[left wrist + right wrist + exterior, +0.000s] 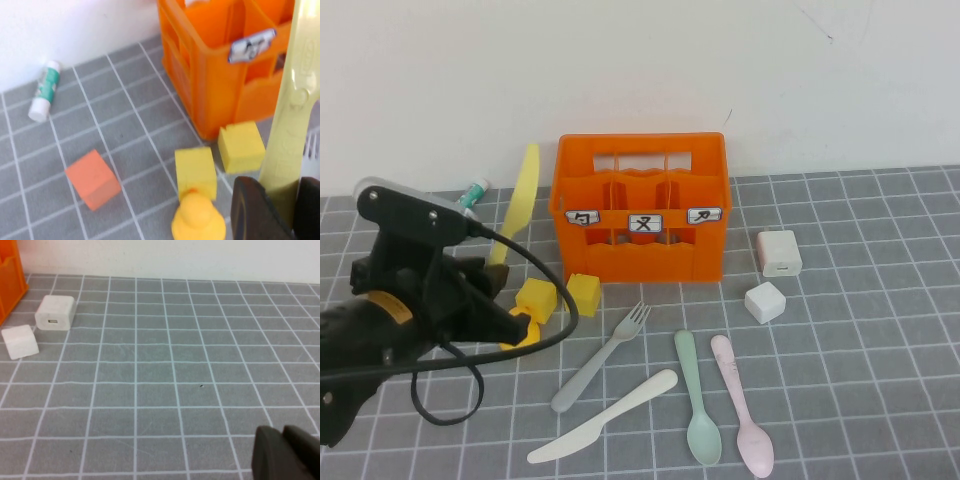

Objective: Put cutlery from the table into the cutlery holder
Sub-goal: Place the knife on the box

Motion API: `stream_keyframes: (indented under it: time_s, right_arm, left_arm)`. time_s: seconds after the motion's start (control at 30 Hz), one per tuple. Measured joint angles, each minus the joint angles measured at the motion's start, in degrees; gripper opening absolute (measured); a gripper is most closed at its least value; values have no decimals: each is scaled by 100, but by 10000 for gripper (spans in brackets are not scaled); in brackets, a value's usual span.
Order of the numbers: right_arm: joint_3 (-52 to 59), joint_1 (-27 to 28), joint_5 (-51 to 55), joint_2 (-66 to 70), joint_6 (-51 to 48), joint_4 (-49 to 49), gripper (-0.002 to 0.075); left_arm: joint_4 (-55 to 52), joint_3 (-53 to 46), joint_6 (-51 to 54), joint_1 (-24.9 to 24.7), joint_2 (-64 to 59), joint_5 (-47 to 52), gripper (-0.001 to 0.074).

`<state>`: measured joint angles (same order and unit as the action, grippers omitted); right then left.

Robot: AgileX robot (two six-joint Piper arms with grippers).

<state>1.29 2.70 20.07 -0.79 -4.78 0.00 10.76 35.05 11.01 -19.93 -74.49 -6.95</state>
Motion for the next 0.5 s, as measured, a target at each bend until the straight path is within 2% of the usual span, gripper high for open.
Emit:
stream_keyframes:
  time_s: [0.33,0.5]
  right_arm:
    - [0,0,0,0,23,0,29]
    - [0,0,0,0,23,0,29]
  left_arm:
    - [35,-13,-174,0,0,-764,144]
    - [-386,-13,-883,0,-33,-1389,144]
